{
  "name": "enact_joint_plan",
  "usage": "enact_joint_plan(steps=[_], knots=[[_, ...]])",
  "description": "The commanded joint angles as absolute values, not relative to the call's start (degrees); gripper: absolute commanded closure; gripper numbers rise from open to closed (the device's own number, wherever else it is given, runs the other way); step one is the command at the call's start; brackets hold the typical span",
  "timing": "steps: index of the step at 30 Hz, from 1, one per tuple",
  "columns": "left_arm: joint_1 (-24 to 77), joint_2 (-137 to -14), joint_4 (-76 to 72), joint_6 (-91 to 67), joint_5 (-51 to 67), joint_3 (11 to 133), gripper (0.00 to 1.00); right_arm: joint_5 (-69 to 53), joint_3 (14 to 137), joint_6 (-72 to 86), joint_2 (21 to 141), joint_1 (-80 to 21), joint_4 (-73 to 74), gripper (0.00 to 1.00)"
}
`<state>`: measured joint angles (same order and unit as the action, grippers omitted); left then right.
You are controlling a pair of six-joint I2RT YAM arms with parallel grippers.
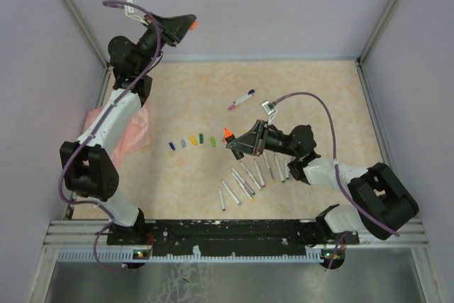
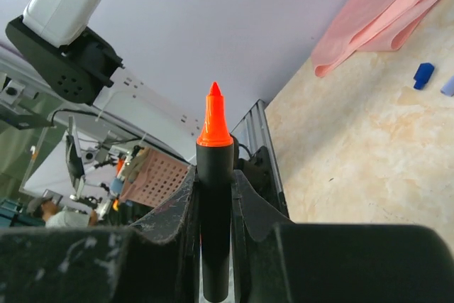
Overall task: Open the pen caps
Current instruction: Open the pen cap from the pen, then place the pen cap at the center of the board.
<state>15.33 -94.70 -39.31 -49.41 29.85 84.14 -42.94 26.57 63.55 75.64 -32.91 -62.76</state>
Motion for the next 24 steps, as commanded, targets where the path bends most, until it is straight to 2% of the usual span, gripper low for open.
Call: enact_joint_plan(steps=[1,6,14,20,24], knots=[[15.1,-94.3,-44.4,-48.5,24.5,87.2,1.0,-47.9,27.5,65.2,75.5,-32.7,-67.8,1.0],[15.0,-93.4,-48.4,-51.2,30.7,83.6,1.0,-45.7,28.7,57.6,71.0,-32.5,-57.3,1.0],[15.7,-85.2,-48.0,-53.4,35.4,64.1,1.0,-30.2,32.0,33.5,54.9,-28.3,-16.9,1.0],[21.7,-82.2,-44.1,-50.8,34.1,52.6,1.0,-18.1,30.5,29.6,47.8,-23.2,1.9,1.0],[28.5,-84.7,-39.8,-47.7,31.4,51.5,1.0,-9.6,29.1,30.9,43.4,-21.7,10.4,1.0]])
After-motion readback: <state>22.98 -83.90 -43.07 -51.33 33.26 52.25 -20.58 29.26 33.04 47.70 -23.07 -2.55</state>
